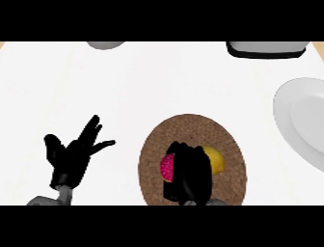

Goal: Pick the cupcake from the placemat and place it in the plate

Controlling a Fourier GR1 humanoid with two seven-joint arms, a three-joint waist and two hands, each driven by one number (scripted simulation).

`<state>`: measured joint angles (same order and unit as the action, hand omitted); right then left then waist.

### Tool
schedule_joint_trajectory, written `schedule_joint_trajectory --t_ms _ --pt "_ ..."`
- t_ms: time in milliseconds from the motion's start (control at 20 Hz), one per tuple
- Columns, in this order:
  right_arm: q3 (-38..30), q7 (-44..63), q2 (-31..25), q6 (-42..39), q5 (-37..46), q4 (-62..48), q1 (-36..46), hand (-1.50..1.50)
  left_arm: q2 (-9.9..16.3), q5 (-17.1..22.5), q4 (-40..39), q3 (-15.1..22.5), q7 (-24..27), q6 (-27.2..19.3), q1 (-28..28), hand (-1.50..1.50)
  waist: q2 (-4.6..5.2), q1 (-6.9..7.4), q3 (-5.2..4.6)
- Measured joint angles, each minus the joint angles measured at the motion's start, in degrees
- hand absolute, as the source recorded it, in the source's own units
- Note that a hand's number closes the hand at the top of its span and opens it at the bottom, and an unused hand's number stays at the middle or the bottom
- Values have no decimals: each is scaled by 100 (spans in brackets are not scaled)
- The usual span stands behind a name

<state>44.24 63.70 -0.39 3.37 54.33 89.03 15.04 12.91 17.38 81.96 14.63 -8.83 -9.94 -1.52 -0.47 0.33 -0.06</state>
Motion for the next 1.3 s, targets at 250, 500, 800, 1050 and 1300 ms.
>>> schedule_joint_trajectory --t_ms 250,500,800,1050,1300 --pt "32 -61 4 -31 314 -2 -38 150 -78 -101 112 14 -56 -58 76 0 -2 -22 -2" --pt "674 -827 -812 73 520 964 -819 150 -71 -81 62 -71 -31 -16 104 0 -24 -124 4" --pt "1737 -2203 -2164 631 593 2622 -1508 150 -45 -58 79 -119 -56 -73 215 0 -93 -261 31" --pt "1597 -2796 -3143 1667 812 3590 -1971 150 -4 -16 140 -173 -38 -68 291 0 -72 -337 34" --pt "1125 -3143 -4094 2841 574 4479 -2714 150 -19 -60 232 -149 24 -116 364 0 -38 -346 46"
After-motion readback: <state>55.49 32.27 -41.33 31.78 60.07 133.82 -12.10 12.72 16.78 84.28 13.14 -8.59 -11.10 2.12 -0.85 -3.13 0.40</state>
